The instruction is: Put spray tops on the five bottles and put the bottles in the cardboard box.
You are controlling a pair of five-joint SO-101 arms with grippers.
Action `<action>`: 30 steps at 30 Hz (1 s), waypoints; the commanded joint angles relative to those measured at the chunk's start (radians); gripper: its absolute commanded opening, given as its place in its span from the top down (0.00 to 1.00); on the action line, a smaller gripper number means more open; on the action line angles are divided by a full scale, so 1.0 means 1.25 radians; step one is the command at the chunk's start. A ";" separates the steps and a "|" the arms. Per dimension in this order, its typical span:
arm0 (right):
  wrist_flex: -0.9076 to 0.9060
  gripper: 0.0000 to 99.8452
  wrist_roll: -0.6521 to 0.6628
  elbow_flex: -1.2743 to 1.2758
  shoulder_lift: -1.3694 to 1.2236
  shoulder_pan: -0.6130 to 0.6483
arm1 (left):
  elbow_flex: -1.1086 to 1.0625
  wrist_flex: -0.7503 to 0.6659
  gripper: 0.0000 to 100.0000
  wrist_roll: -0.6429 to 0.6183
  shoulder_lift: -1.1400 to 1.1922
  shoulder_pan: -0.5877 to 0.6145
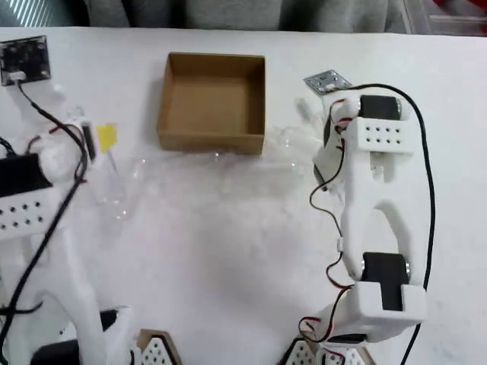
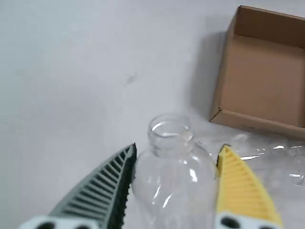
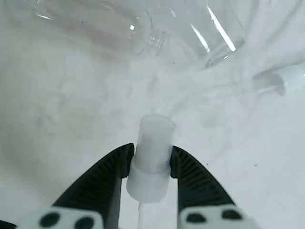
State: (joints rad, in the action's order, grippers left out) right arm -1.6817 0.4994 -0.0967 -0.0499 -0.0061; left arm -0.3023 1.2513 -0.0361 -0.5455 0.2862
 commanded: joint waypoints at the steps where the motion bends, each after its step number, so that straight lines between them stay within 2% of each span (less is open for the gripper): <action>1: 0.006 0.98 -0.026 -0.044 0.083 -0.015 | -0.087 -0.097 0.75 -0.009 -0.091 -0.058; 6: 0.006 0.98 -0.042 -0.041 0.208 0.002 | -0.234 -0.212 0.75 -0.009 -0.224 -0.099; 14: 0.051 0.98 -0.156 -0.039 0.284 0.034 | -0.439 -0.345 0.75 -0.004 -0.419 -0.182; 22: 0.110 0.98 -0.360 -0.044 0.341 0.069 | -0.651 -0.547 0.75 -0.004 -0.548 -0.192; 26: 0.141 0.98 -0.378 -0.044 0.373 0.120 | -0.719 -0.616 0.75 -0.004 -0.598 -0.193; 30: 0.211 0.98 -0.374 -0.043 0.387 0.180 | -0.746 -0.622 0.75 -0.004 -0.624 -0.201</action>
State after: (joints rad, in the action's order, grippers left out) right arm -1.4868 0.0407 -0.1059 0.3982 0.1688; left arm -1.2336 0.5056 -0.0361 -1.2896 0.0575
